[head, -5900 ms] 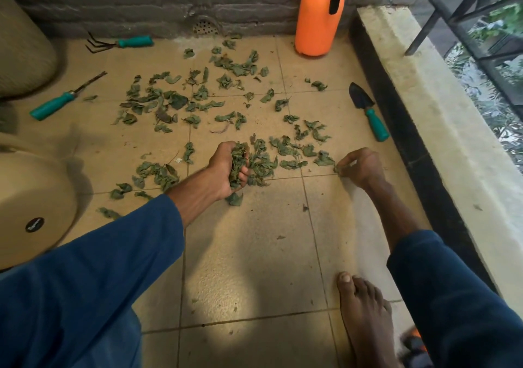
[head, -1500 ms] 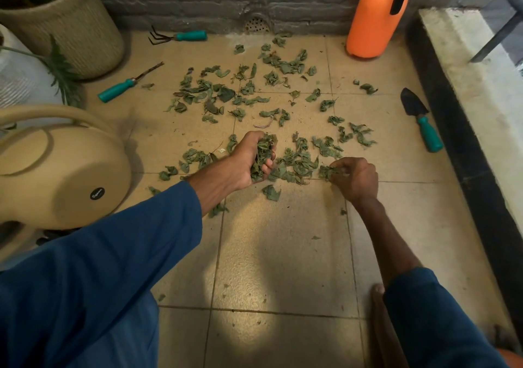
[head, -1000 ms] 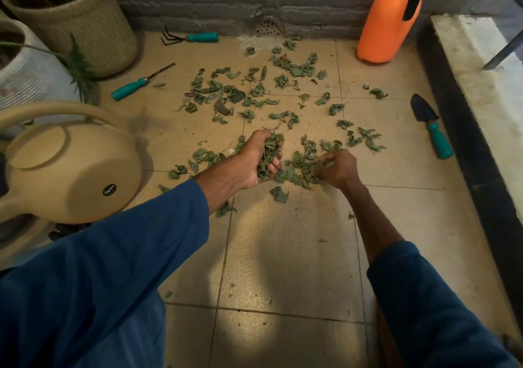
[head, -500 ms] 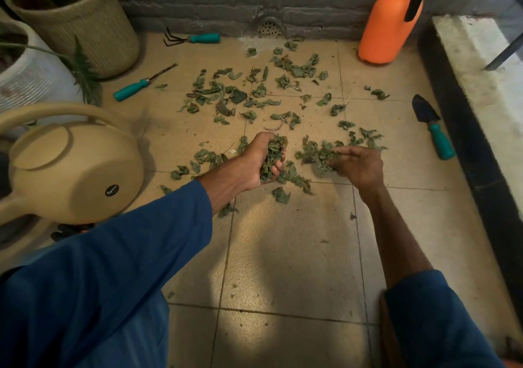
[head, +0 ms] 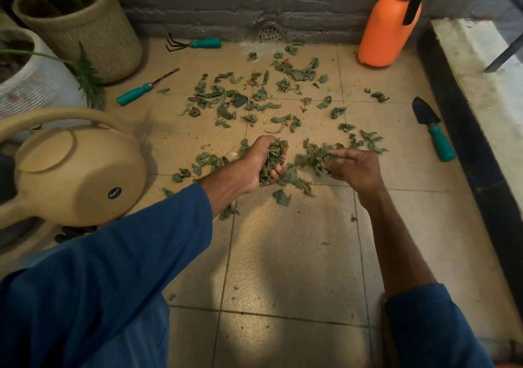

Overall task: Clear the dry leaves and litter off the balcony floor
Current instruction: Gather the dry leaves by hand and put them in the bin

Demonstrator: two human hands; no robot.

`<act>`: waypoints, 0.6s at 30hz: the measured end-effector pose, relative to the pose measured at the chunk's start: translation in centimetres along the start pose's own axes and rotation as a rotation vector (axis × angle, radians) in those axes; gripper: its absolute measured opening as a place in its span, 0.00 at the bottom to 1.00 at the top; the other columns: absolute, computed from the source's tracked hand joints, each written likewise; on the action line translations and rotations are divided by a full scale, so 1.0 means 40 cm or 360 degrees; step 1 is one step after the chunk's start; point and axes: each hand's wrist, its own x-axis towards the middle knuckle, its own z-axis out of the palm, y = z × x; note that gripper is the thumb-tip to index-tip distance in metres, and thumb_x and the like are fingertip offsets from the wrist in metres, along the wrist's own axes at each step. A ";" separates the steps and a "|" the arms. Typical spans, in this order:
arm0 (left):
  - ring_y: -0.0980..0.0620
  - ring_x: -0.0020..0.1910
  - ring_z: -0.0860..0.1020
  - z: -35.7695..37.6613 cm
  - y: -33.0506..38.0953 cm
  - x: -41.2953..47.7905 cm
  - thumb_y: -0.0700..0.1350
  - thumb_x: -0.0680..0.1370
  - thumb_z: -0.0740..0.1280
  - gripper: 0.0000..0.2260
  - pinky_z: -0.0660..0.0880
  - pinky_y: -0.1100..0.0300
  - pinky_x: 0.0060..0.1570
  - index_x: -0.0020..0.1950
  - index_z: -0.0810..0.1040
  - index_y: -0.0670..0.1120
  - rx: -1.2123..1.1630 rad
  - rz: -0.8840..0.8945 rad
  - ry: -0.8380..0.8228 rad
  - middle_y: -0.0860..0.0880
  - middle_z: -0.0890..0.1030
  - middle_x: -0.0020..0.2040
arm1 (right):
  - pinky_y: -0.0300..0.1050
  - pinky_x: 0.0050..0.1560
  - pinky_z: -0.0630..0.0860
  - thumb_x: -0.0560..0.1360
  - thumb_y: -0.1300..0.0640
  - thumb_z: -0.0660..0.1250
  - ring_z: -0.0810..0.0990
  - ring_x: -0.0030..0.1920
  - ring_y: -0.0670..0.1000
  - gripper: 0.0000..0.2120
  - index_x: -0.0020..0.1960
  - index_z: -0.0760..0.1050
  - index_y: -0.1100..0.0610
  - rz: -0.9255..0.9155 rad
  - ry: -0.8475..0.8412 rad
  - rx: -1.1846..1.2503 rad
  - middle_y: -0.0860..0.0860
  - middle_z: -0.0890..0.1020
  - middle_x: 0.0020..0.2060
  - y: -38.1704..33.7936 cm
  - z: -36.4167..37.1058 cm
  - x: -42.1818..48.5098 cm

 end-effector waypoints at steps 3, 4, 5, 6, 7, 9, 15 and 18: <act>0.55 0.21 0.70 0.000 0.001 -0.002 0.50 0.84 0.57 0.17 0.64 0.67 0.18 0.40 0.76 0.44 0.0009 0.0006 0.0014 0.50 0.74 0.33 | 0.51 0.49 0.84 0.70 0.66 0.77 0.87 0.47 0.58 0.14 0.55 0.84 0.59 0.0013 -0.0025 0.0070 0.57 0.87 0.44 -0.010 0.002 -0.006; 0.55 0.21 0.70 0.000 0.002 -0.004 0.51 0.84 0.57 0.17 0.64 0.67 0.18 0.41 0.76 0.44 0.0018 0.0009 0.0020 0.50 0.74 0.33 | 0.51 0.50 0.83 0.71 0.66 0.77 0.86 0.48 0.58 0.14 0.55 0.83 0.59 0.0009 -0.0054 0.0108 0.58 0.87 0.45 -0.017 0.003 -0.010; 0.55 0.22 0.71 0.001 0.002 -0.005 0.51 0.84 0.57 0.17 0.64 0.67 0.18 0.41 0.76 0.44 0.0028 0.0017 0.0029 0.50 0.74 0.33 | 0.51 0.50 0.83 0.71 0.67 0.76 0.86 0.48 0.58 0.14 0.55 0.83 0.58 -0.0001 -0.0087 0.0151 0.58 0.87 0.46 -0.025 0.004 -0.015; 0.55 0.22 0.71 0.001 0.002 -0.007 0.50 0.84 0.57 0.17 0.64 0.67 0.18 0.41 0.77 0.44 0.0037 0.0026 0.0040 0.50 0.74 0.33 | 0.50 0.51 0.83 0.71 0.67 0.76 0.86 0.49 0.58 0.14 0.55 0.83 0.58 -0.0015 -0.0123 0.0193 0.58 0.87 0.46 -0.035 0.004 -0.020; 0.55 0.22 0.71 0.002 0.002 -0.007 0.50 0.84 0.57 0.17 0.64 0.67 0.19 0.41 0.77 0.44 0.0044 0.0038 0.0053 0.50 0.74 0.32 | 0.49 0.51 0.83 0.71 0.67 0.76 0.86 0.49 0.57 0.14 0.55 0.82 0.58 -0.0028 -0.0158 0.0231 0.58 0.87 0.46 -0.044 0.004 -0.026; 0.54 0.22 0.71 0.002 0.003 -0.006 0.50 0.84 0.57 0.18 0.64 0.67 0.19 0.40 0.77 0.44 0.0049 0.0057 0.0085 0.49 0.75 0.32 | 0.47 0.50 0.83 0.70 0.66 0.76 0.85 0.48 0.56 0.14 0.54 0.82 0.57 -0.0042 -0.0227 0.0285 0.57 0.87 0.46 -0.066 0.003 -0.038; 0.53 0.24 0.72 -0.011 0.006 -0.001 0.51 0.84 0.56 0.18 0.65 0.67 0.19 0.42 0.79 0.44 -0.0002 0.0045 0.0128 0.49 0.77 0.34 | 0.45 0.52 0.83 0.61 0.58 0.78 0.86 0.49 0.55 0.21 0.54 0.83 0.55 -0.0191 -0.0341 0.0303 0.59 0.87 0.47 -0.149 0.015 -0.068; 0.52 0.26 0.72 -0.012 0.005 0.000 0.51 0.84 0.55 0.18 0.65 0.67 0.20 0.44 0.79 0.44 -0.0028 0.0024 0.0126 0.48 0.78 0.35 | 0.37 0.45 0.80 0.65 0.63 0.79 0.87 0.46 0.52 0.20 0.57 0.83 0.57 -0.0325 -0.0356 0.0164 0.55 0.88 0.45 -0.183 0.025 -0.076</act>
